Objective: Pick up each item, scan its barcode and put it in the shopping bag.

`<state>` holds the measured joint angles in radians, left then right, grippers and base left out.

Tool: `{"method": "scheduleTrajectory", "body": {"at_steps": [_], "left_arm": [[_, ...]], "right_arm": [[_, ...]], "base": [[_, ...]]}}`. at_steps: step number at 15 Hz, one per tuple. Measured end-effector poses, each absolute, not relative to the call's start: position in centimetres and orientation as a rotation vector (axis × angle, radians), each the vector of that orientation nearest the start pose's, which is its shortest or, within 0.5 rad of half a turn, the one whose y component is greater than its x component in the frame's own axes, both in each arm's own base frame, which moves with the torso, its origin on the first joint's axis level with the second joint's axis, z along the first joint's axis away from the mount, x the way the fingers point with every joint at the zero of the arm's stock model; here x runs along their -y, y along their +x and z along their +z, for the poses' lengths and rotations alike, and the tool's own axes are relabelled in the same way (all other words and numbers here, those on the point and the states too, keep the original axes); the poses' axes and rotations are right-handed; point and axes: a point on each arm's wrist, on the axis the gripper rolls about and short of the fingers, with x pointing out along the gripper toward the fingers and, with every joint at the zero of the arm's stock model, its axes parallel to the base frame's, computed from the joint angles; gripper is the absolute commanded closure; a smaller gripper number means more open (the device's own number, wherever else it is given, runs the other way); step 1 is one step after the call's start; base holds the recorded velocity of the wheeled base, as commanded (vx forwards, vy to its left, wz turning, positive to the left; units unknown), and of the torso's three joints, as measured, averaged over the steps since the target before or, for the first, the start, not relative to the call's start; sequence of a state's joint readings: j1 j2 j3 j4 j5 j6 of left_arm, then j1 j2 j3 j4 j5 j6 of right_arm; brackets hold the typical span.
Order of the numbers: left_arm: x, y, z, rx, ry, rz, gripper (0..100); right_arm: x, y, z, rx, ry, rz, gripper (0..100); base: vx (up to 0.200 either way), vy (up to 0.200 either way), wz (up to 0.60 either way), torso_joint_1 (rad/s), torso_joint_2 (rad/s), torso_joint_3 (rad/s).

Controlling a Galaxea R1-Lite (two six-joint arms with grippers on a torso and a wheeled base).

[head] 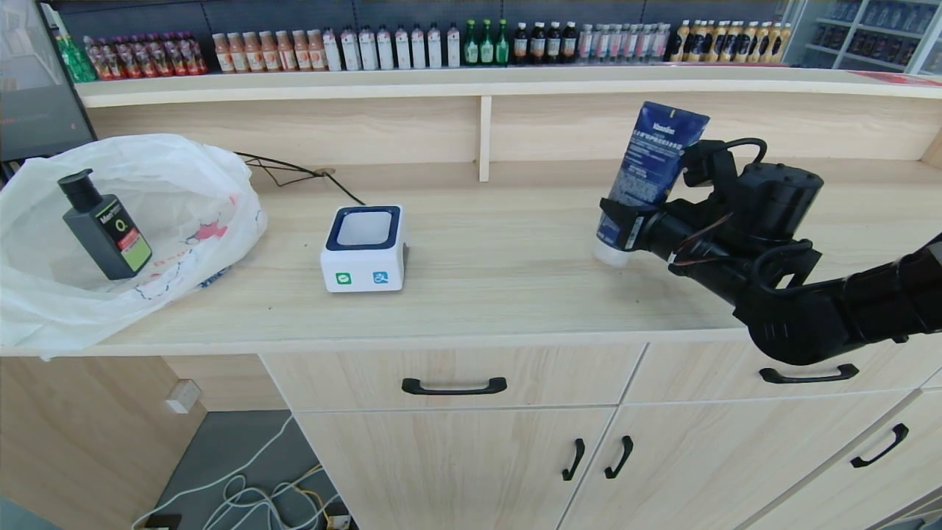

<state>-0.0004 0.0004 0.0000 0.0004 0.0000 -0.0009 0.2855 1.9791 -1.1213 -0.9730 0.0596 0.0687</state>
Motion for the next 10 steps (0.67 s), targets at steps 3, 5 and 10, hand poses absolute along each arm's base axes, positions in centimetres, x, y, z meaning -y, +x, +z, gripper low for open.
{"method": "scheduleTrajectory", "body": {"at_steps": [3,5,10], "left_arm": [[0.0,-2.28,7.55,0.0,-0.001,0.0,0],[0.0,-2.28,7.55,0.0,-0.001,0.0,0],[0.0,-2.28,7.55,0.0,-0.001,0.0,0]], "right_arm": [[-11.14,37.59,20.37,0.102,0.093,0.348,100],[-11.17,37.58,20.39,0.103,0.095,0.349,100],[-11.07,37.48,20.54,0.11,0.096,0.348,100]], "base": [[0.0,0.0,0.0,0.0,0.0,0.0],[0.0,0.0,0.0,0.0,0.0,0.0],[0.0,0.0,0.0,0.0,0.0,0.0]]}}
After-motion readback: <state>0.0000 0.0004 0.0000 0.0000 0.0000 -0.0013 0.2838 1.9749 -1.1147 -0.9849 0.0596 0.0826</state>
